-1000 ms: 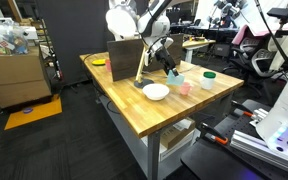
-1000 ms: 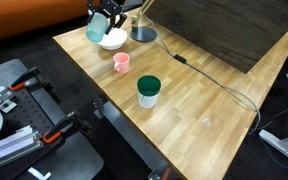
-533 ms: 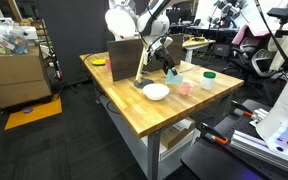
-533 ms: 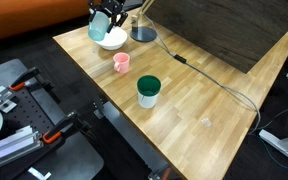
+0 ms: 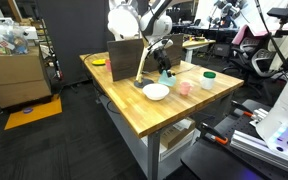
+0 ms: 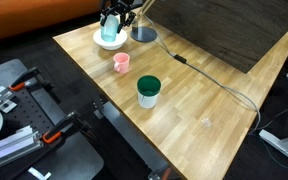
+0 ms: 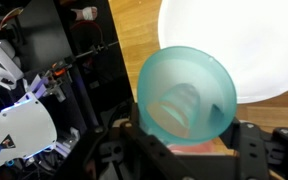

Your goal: Pick up the blue cup and pour the water in the white bowl

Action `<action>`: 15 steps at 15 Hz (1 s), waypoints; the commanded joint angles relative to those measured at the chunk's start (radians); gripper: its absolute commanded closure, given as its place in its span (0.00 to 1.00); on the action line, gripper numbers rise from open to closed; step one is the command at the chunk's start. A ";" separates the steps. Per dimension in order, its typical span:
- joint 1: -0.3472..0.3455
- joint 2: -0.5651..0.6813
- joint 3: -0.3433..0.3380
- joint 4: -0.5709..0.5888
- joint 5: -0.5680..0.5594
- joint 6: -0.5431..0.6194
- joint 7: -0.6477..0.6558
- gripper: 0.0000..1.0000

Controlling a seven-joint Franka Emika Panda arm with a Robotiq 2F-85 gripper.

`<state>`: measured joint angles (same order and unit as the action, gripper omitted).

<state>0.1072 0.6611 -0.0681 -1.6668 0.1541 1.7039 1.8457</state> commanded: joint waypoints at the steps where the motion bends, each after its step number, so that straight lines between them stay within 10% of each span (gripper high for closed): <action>1: -0.051 -0.053 0.016 -0.109 0.091 0.144 -0.067 0.52; 15: -0.130 -0.183 -0.005 -0.324 0.196 0.354 -0.241 0.52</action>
<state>-0.0082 0.5065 -0.0734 -1.9486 0.3269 2.0181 1.6538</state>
